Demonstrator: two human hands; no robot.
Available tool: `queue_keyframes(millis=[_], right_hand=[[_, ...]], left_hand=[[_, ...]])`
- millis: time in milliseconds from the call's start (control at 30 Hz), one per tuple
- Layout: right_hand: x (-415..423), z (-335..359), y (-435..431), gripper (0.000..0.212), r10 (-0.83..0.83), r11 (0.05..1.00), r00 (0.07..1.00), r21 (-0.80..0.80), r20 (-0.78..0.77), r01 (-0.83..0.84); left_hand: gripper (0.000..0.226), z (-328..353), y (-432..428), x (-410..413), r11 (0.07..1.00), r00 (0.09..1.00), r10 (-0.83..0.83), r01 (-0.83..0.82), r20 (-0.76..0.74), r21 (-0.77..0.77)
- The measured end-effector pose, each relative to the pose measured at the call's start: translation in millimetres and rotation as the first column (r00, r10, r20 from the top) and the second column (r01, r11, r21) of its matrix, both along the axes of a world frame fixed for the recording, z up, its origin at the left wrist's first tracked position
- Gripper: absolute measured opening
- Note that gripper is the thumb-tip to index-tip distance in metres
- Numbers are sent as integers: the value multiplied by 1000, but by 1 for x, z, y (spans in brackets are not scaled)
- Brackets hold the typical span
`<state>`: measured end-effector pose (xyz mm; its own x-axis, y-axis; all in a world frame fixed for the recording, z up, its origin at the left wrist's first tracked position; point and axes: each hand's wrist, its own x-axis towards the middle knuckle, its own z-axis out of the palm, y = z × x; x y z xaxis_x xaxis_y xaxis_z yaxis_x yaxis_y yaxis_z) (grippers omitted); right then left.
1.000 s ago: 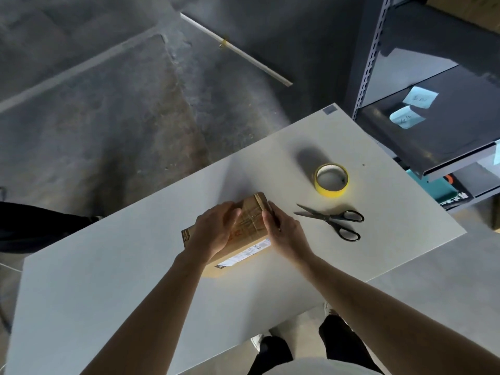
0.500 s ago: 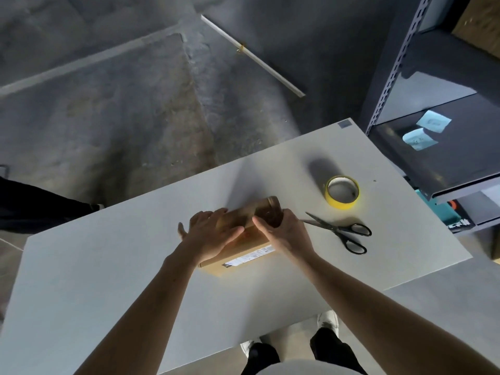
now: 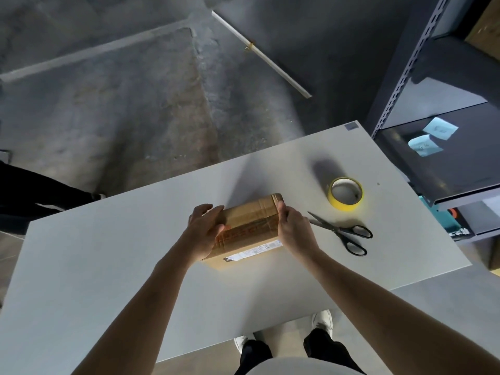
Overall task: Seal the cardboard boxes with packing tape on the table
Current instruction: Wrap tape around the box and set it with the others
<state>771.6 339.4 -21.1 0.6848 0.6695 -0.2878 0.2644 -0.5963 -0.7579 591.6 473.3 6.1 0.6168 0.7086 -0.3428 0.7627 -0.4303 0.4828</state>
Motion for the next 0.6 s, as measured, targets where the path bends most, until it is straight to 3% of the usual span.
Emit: queue_keyframes(millis=[100,200,400,600], right_hand=[[-2,8,1,68,5,995,991,-102,-137,-19],[-5,12,3,82,-16,989,992,-149,-127,-3],[4,1,3,59,10,997,999,-79,-45,-14],[14,-7,0,53,131,991,991,-18,9,-131]], left_hand=[[46,-1,-6,-5,994,992,105,-103,75,-39],[47,2,-11,-5,988,985,146,-142,88,-56],[49,0,-16,-6,978,967,202,-191,154,-83],[78,0,-26,-7,931,919,356,-333,166,-151]])
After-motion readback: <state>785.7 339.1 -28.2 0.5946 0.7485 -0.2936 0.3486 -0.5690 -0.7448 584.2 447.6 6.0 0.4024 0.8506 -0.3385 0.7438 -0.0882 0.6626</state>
